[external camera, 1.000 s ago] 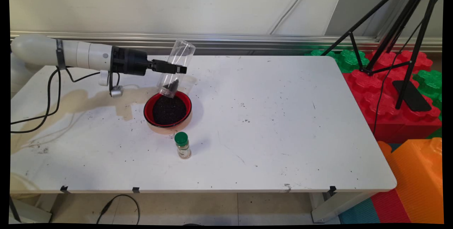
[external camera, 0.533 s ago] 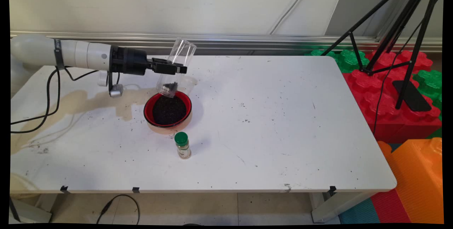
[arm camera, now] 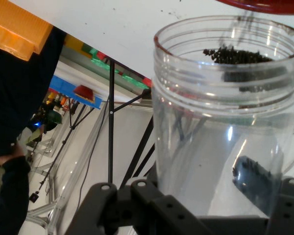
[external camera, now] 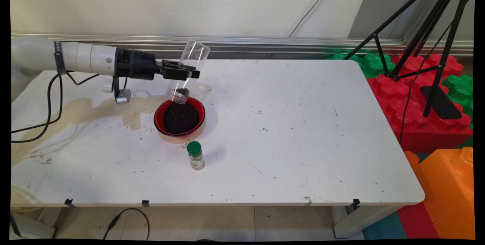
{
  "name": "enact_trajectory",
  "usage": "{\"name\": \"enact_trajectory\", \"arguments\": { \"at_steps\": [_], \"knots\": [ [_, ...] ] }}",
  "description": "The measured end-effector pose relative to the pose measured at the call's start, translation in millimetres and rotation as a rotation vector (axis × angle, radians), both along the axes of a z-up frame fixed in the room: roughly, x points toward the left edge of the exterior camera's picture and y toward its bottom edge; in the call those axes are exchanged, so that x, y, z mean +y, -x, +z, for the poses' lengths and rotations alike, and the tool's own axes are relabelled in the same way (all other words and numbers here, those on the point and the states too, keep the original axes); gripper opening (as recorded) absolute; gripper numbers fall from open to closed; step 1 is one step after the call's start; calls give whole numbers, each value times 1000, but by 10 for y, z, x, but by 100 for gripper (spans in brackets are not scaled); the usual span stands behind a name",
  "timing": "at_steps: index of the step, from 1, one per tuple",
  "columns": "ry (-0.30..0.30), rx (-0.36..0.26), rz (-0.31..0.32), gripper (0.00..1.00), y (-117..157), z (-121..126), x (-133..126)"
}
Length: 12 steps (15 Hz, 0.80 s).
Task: Pour the black seasoning powder in the red bowl
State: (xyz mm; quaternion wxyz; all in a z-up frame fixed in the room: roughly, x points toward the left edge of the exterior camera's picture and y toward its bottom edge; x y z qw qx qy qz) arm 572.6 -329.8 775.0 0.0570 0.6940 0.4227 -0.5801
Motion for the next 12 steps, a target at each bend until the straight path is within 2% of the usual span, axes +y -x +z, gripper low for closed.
{"name": "enact_trajectory", "arguments": {
  "at_steps": [12],
  "knots": [
    [68,-16,-14,0,-10,95,80]
  ]
}}
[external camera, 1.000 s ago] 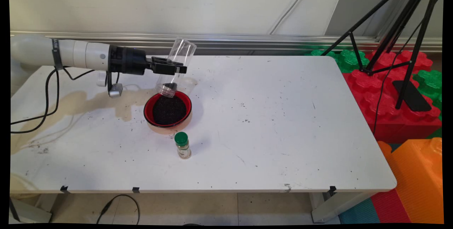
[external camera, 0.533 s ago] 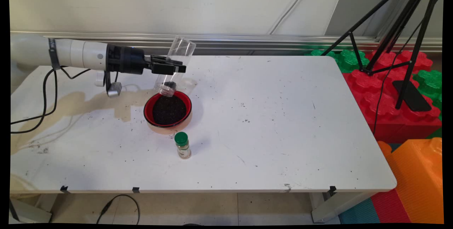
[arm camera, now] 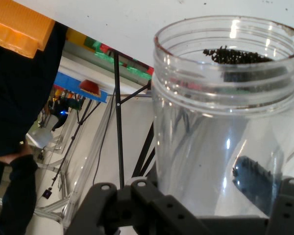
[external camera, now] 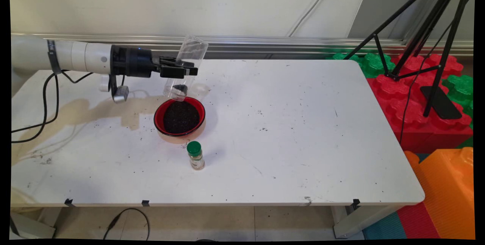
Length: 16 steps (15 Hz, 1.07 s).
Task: Pour the black seasoning powder in the red bowl
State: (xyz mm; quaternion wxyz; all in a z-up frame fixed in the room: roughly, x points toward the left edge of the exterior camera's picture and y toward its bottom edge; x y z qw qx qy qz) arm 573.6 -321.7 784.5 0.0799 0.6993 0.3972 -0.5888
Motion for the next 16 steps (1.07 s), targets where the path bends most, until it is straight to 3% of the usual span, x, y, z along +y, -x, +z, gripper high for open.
{"name": "enact_trajectory", "arguments": {
  "at_steps": [16],
  "knots": [
    [128,2,-27,0,-22,160,98]
  ]
}}
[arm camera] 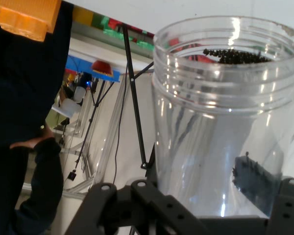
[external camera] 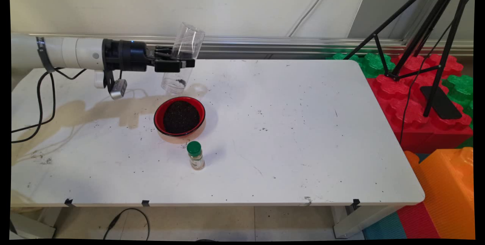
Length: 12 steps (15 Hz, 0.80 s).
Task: Pour the black seasoning powder in the red bowl
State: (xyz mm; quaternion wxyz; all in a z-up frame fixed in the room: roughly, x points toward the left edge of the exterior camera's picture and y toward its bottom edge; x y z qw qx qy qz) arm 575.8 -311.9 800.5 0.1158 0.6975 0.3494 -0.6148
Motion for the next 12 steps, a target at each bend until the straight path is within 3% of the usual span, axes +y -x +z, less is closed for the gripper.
{"name": "enact_trajectory", "arguments": {
  "at_steps": [12],
  "knots": [
    [56,19,-3,0,7,100,49]
  ]
}}
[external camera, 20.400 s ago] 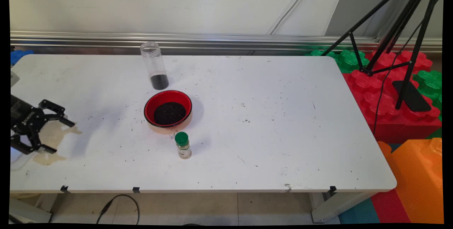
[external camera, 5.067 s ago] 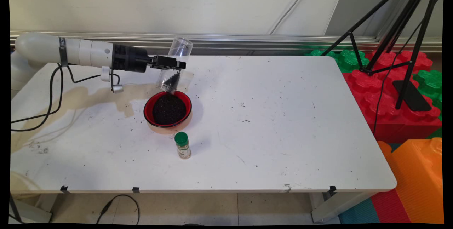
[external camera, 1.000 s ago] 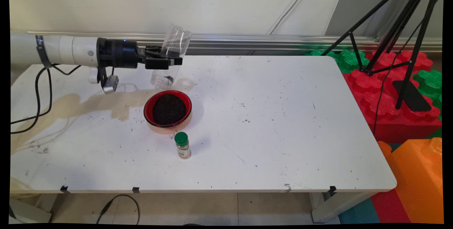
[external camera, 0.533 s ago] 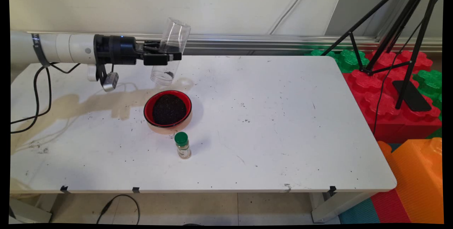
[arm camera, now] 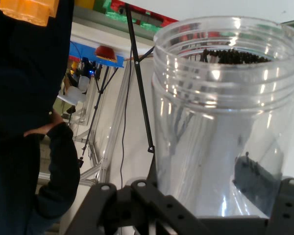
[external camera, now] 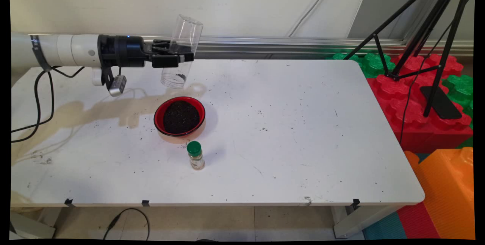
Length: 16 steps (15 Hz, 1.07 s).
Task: Pour the black seasoning powder in the red bowl
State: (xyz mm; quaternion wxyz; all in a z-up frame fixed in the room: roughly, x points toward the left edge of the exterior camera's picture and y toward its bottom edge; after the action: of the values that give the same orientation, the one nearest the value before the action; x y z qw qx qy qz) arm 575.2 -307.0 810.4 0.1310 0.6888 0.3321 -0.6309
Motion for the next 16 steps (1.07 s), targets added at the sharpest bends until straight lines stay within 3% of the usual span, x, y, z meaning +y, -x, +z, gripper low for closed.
{"name": "enact_trajectory", "arguments": {
  "at_steps": [9,16],
  "knots": [
    [-102,91,50,0,-34,17,8],
    [-271,232,124,0,-50,21,-12]
  ]
}}
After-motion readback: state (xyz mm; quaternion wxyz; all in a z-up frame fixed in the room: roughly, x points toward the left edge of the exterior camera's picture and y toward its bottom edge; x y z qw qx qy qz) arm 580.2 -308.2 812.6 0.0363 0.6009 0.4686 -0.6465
